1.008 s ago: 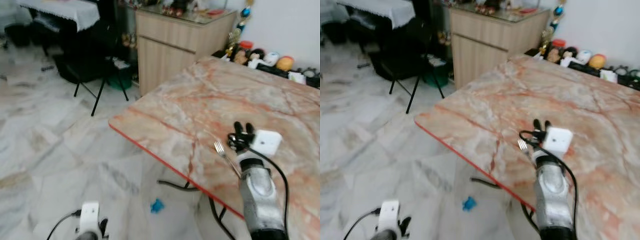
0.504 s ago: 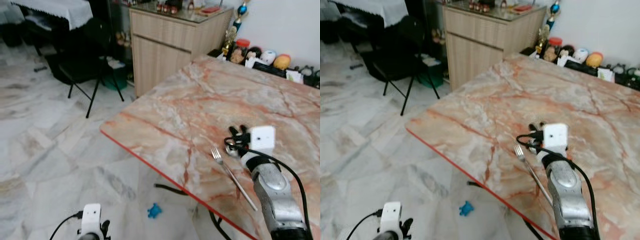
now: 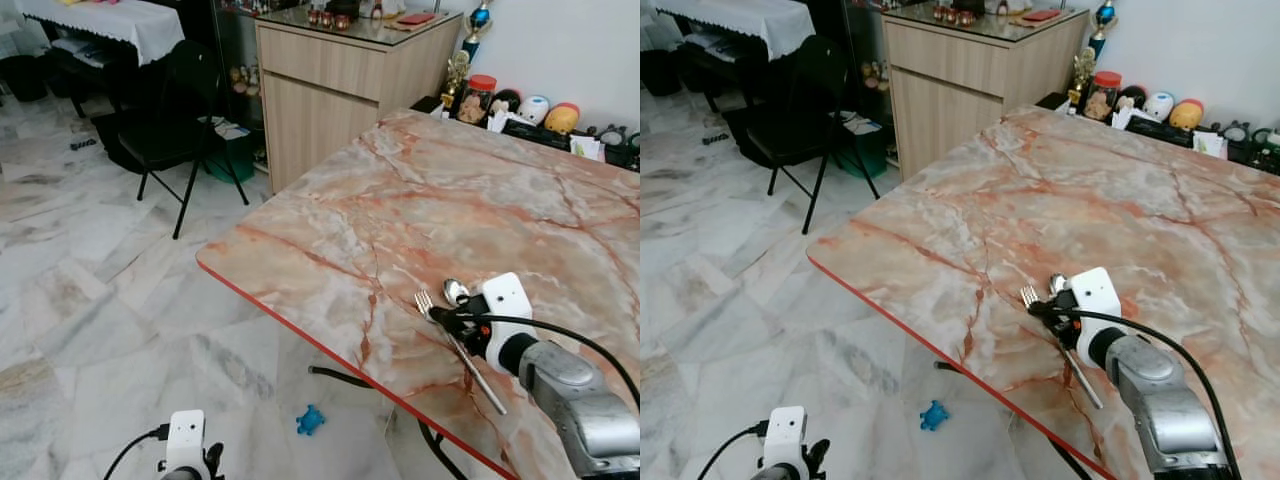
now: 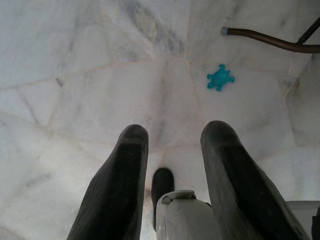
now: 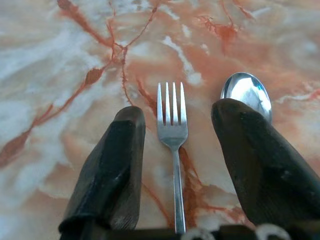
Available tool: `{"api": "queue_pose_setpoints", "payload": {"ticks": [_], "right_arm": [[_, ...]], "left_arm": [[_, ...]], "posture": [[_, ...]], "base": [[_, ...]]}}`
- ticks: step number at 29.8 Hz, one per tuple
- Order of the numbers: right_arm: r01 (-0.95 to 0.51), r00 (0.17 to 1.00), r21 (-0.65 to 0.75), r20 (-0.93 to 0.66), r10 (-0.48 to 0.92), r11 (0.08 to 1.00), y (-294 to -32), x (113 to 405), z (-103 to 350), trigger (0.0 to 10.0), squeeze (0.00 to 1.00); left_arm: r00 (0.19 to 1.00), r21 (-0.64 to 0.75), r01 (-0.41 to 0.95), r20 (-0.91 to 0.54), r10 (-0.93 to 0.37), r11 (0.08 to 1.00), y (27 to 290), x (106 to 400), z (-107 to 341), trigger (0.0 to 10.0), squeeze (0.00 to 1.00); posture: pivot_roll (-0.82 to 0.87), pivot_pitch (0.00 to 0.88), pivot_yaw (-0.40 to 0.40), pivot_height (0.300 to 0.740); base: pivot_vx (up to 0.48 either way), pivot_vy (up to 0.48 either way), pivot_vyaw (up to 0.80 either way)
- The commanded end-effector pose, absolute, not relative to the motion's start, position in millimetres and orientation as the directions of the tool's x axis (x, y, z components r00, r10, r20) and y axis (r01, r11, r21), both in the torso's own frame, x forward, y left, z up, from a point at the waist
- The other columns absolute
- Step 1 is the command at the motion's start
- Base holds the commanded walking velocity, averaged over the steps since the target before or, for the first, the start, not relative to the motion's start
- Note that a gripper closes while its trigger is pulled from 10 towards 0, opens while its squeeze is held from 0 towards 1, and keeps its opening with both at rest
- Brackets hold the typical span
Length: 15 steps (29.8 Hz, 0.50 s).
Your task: Setting the table
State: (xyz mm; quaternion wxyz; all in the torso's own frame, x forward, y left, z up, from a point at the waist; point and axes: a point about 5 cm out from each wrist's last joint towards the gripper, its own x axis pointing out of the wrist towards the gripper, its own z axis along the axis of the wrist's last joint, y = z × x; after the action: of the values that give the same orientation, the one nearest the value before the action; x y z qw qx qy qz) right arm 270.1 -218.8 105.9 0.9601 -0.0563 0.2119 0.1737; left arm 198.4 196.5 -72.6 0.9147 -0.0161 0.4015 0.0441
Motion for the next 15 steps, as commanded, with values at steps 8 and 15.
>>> {"api": "queue_pose_setpoints", "payload": {"ticks": [8, 15], "right_arm": [[-0.347, 0.827, 0.018, -0.466, 0.315, 0.938, -221.4, 249.3, 106.2, 10.0, 0.00], [-0.351, 0.807, 0.015, -0.503, 0.310, 0.936, -223.4, 238.8, 102.2, 10.0, 0.00]], "left_arm": [[0.643, 0.014, -0.102, -0.762, 0.076, 0.995, 198.4, 191.2, -76.9, 10.0, 0.00], [0.634, 0.014, -0.098, -0.770, 0.073, 0.995, 199.5, 187.7, -78.5, 10.0, 0.00]], "posture": [[0.03, 0.027, -0.013, 0.736], [0.02, 0.024, -0.015, 0.736]], "base": [[0.000, 0.000, 0.00], [0.000, 0.000, 0.00]]}}
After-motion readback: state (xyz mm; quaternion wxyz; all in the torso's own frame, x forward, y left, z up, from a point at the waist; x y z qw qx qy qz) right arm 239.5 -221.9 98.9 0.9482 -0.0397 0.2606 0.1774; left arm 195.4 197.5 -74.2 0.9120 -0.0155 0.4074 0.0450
